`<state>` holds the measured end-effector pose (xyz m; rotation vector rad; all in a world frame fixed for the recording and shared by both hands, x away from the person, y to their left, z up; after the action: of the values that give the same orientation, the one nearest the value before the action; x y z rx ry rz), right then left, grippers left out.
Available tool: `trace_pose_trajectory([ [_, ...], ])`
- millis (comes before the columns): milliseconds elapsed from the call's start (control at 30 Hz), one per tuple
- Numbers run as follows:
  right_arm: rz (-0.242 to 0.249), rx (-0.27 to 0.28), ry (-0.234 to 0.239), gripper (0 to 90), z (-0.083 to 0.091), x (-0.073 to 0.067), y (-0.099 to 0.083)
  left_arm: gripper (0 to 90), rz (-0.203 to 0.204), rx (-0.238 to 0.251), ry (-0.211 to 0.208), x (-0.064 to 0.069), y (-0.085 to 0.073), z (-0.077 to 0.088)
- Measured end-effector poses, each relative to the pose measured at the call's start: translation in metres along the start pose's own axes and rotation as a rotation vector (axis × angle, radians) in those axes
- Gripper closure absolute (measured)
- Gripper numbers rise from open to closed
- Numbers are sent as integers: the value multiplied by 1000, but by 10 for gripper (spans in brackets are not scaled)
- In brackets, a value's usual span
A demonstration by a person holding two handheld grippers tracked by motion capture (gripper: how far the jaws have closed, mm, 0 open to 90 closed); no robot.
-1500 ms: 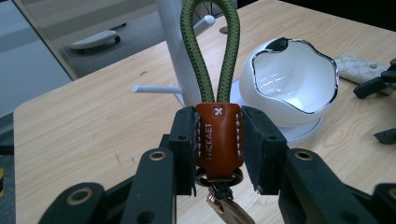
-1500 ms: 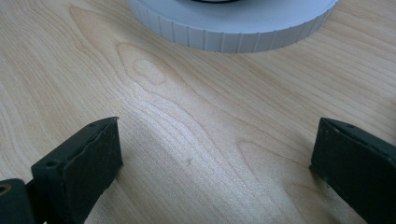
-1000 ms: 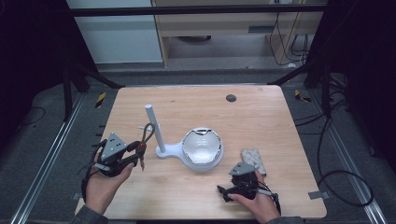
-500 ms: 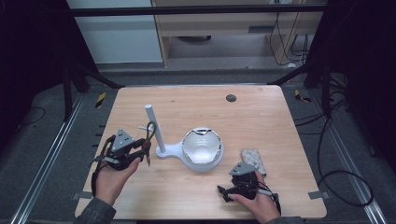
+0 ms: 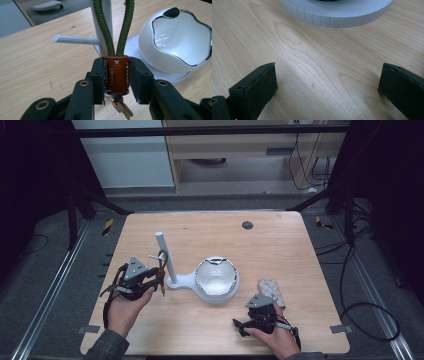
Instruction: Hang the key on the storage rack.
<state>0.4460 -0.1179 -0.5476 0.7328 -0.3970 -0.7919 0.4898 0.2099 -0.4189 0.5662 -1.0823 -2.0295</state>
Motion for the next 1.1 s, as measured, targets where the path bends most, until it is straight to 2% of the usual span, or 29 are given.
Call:
trace_pose_trajectory([
  [567, 0, -1, -1, 18, 0, 0, 0, 654, 14, 23, -10, -1, -2, -5],
  [700, 0, -1, -2, 18, 0, 0, 0, 651, 10, 30, -19, -1, -2, -6],
  [900, -15, 3, -15, 22, -1, 0, 1, 644, 32, 59, -50, -1, -1, -10],
  [1100, -21, 3, -14, 69, 3, 2, 2, 452, 49, 105, -19, 2, -11, -4],
])
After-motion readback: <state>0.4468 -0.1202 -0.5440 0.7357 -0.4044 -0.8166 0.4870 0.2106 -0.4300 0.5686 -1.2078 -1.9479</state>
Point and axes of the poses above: each handheld gripper's, and its own axes: z roughly backward along the jaws, y roughly out of its top, x roughly to its right, the point moved 5 cm from there along -z, roughly forward along the jaws, and after that the axes turned 4 degrees about -y, right-handed, at the moved point
